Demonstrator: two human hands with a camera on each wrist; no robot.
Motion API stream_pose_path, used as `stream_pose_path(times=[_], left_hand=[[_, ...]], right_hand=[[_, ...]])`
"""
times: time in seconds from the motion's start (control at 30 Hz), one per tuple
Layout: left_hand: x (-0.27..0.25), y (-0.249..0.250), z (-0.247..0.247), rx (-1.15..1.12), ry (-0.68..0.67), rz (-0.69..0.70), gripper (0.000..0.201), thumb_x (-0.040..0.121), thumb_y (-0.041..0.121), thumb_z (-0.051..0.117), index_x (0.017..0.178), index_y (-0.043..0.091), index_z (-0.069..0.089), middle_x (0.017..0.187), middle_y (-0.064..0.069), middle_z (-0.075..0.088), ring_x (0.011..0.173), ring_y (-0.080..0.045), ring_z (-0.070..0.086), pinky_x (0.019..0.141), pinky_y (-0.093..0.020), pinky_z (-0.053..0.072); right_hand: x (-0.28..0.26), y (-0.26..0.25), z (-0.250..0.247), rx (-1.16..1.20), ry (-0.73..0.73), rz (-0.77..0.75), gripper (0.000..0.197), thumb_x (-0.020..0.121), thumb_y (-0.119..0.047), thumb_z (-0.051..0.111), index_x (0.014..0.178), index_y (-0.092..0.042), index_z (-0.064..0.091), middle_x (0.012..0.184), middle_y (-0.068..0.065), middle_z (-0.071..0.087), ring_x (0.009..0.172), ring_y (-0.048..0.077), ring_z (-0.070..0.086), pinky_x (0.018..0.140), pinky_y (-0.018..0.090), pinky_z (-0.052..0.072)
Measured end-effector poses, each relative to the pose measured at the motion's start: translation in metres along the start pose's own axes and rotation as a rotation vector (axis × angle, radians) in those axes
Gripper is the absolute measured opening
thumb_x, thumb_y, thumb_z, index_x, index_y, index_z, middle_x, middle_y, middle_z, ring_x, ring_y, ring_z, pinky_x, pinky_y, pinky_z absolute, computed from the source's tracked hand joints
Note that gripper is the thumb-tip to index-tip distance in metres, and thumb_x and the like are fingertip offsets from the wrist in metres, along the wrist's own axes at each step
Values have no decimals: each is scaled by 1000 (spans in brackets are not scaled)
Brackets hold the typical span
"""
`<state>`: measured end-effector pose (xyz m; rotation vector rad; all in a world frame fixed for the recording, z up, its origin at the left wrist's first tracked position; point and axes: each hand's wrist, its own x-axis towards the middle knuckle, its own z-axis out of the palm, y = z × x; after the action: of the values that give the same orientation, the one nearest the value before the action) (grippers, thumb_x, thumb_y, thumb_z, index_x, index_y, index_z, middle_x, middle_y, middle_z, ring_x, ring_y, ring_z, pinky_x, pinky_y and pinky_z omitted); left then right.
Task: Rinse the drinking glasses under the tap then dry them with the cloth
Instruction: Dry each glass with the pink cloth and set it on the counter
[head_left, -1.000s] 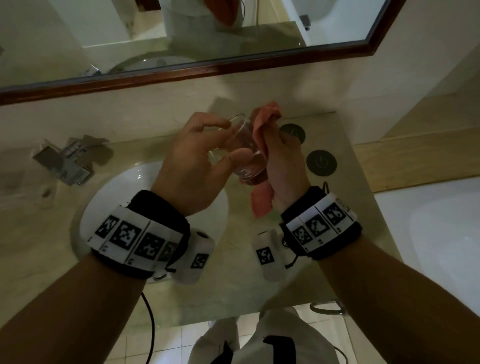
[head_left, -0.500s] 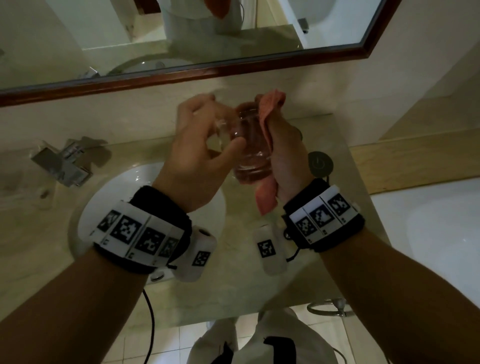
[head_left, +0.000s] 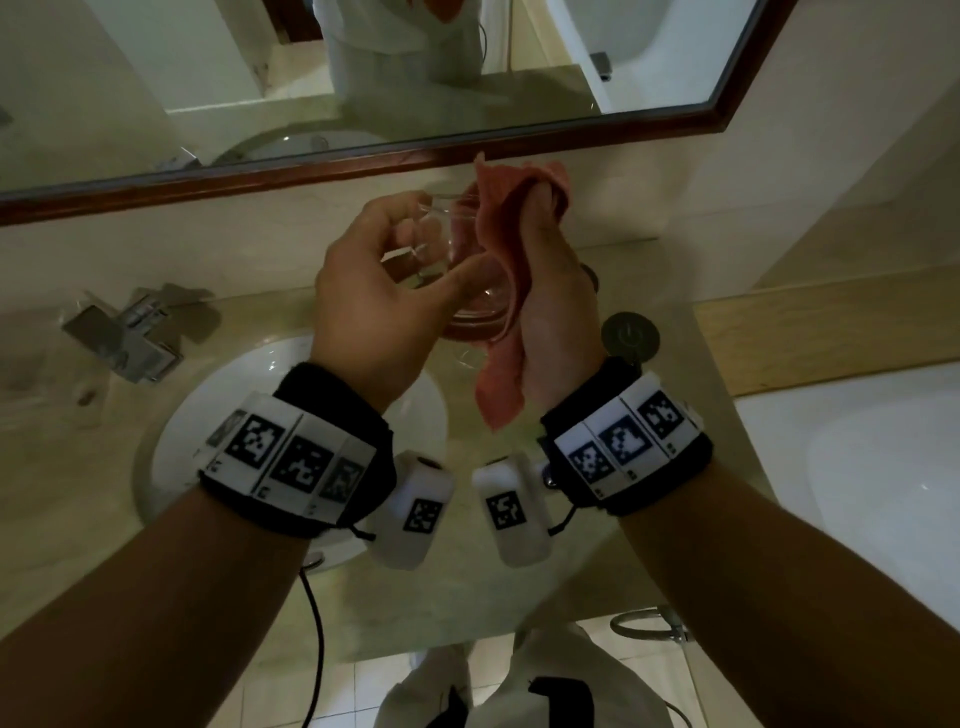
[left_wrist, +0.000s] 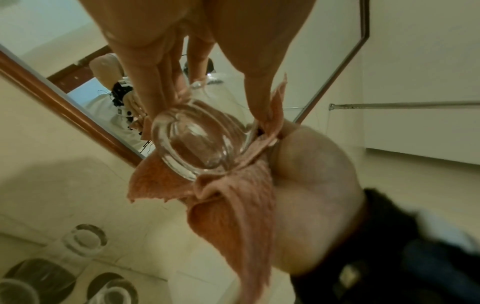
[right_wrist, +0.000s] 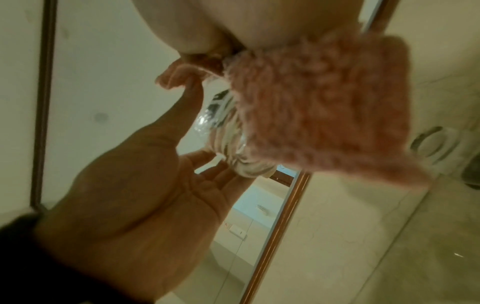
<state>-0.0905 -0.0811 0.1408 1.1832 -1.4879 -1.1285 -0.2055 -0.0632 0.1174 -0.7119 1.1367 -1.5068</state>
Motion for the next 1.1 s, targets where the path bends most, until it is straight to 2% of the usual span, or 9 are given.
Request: stream_pose_path(times=[0.1,0.17,0.23,0.43,0.6,0.67,0.8,0.93,1.1], left_hand=[[1,4,-4,-90,-103,22,46,78,23,76,118,5,63,85,16,75,83,-2,72,73,-19,55],[3,-1,-6,-118,-158,45,40,87,18,71,123,3,60,88,10,76,87,-9,73,76,-23,55],[6,-4,-8,-135,-174,22,38,90,19,69,121,5,51,95,1,76,88,-15,73,75,-25,54],[8,-1,-5,108,-142,4,48,76,59,69,111,28,59,124,-3,57,100,-17,65,78,-34,58],[2,7,-2,54,-118,8,63,63,25,92,117,14,61,99,8,57,71,-1,66,59,-28,60],[3,8,-5,89,-98,15,64,60,26,91,116,13,64,86,19,62,69,2,67,61,-26,60],[5,12,-9,132,-124,2,50,62,36,90,106,27,69,82,28,66,76,-4,70,74,-35,62],[6,14,-14,107,-197,43,48,66,35,87,111,26,71,91,16,72,89,-14,73,85,-48,60],[6,11,-15,-38,-188,13,73,69,24,81,135,13,51,91,3,77,92,-13,74,83,-31,59]], right_hand=[[5,-5,-7,166,-13,39,58,102,-52,34,119,-6,65,109,20,71,104,39,68,102,58,47],[8,-7,-7,220,-48,17,55,103,-45,36,126,0,58,113,24,66,106,41,63,104,59,44],[7,-8,-5,235,-67,-14,50,101,-45,39,117,-5,64,117,27,64,110,44,61,106,66,39],[4,-4,-3,57,101,-98,51,89,-59,47,115,-20,67,114,19,70,107,39,66,101,62,47],[2,-5,-3,2,84,-104,53,91,-61,43,108,-17,67,107,28,67,100,47,65,97,65,47],[4,-8,-3,3,72,-78,62,83,-66,46,114,-16,67,108,23,70,102,43,67,98,65,47],[9,-7,-8,40,13,-68,51,93,-59,42,108,-20,71,112,21,70,106,44,66,100,66,45],[8,-11,-12,183,-78,-33,48,103,-45,35,110,-10,67,111,26,64,105,43,62,105,65,41],[8,-20,-15,299,-149,47,58,104,-51,33,115,-3,62,100,19,69,91,33,68,87,45,54]])
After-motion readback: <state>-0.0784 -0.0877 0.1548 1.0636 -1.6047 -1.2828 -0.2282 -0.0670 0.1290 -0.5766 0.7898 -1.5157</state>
